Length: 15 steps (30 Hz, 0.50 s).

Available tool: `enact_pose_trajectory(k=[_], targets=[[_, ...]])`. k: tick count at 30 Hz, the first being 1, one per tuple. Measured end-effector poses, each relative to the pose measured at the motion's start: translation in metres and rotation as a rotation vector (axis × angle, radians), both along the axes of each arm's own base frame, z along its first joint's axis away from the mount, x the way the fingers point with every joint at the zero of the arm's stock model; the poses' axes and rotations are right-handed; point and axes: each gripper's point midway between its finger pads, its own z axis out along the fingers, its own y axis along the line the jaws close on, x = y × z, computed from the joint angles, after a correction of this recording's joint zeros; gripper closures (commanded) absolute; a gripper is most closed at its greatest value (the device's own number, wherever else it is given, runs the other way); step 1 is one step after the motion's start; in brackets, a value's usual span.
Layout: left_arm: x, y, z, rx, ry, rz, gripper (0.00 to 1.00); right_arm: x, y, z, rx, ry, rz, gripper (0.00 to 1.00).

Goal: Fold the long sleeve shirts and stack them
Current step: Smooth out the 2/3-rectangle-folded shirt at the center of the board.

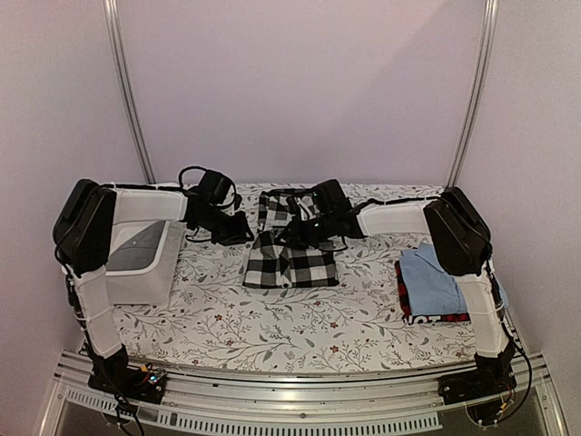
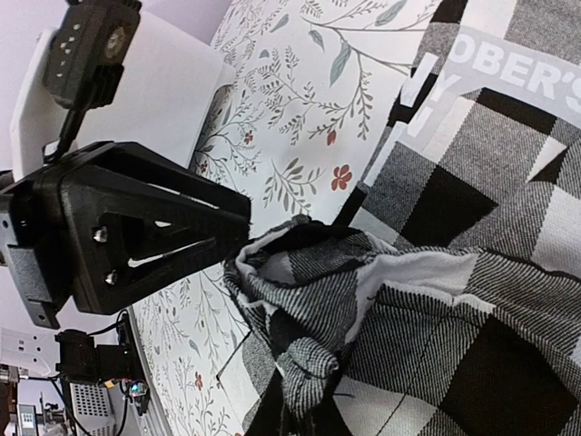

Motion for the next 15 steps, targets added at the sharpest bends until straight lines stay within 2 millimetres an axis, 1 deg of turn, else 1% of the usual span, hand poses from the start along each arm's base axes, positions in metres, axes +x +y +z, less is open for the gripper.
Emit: enact_pose_trajectory(k=[2,5,9,12,15], targets=[[-0.001,0.000,0.005,-0.008,-0.007,0.000,0.74,0.002,-0.001,-0.001,-0.006,-0.003,-0.012,1.00],[-0.004,-0.001,0.015,-0.025,-0.018,-0.004,0.75,0.009,-0.005,-0.005,-0.036,-0.021,-0.056,1.00],[-0.009,-0.008,0.026,-0.055,-0.025,-0.019,0.77,0.019,-0.016,-0.017,-0.103,-0.036,-0.138,0.99],[-0.016,-0.022,0.027,-0.075,-0.021,-0.049,0.77,0.023,-0.023,-0.025,-0.133,-0.033,-0.178,0.94],[-0.019,-0.041,0.027,-0.097,-0.017,-0.090,0.78,0.023,-0.024,-0.027,-0.144,-0.028,-0.194,0.80]])
